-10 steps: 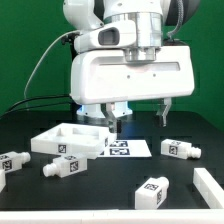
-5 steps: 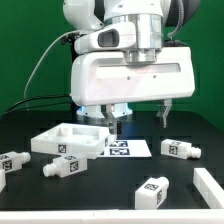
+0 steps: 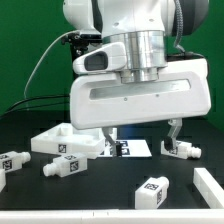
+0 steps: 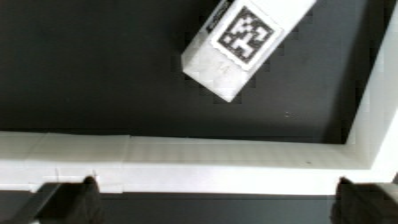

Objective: Assemble square table

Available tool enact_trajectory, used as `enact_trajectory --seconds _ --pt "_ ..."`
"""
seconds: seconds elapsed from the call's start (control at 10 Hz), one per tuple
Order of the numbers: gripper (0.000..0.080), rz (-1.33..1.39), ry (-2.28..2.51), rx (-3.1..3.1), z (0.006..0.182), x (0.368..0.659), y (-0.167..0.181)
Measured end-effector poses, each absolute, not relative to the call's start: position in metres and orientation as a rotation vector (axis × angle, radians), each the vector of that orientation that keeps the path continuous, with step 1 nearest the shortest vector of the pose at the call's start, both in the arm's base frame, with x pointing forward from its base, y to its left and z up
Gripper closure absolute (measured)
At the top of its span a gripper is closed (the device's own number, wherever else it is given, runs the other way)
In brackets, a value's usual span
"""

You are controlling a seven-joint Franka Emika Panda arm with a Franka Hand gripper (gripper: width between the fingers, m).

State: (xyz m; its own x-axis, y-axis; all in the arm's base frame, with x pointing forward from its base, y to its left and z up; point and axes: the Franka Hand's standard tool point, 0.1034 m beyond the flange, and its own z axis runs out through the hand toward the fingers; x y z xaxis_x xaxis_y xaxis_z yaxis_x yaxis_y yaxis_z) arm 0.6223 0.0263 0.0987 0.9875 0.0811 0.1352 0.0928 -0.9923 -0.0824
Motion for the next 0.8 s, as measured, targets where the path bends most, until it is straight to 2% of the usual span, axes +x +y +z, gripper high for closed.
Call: enact_trajectory --seconds 0.2,0.5,0.8 --pt "0.015 -0.182 -0.08 -3.042 0.093 0.619 0.027" --pt "0.015 -0.137 0.027 -3.041 0.045 0.599 0.036" --pt "0.015 -0.196 0.005 -3.042 0.015 0.597 0.039"
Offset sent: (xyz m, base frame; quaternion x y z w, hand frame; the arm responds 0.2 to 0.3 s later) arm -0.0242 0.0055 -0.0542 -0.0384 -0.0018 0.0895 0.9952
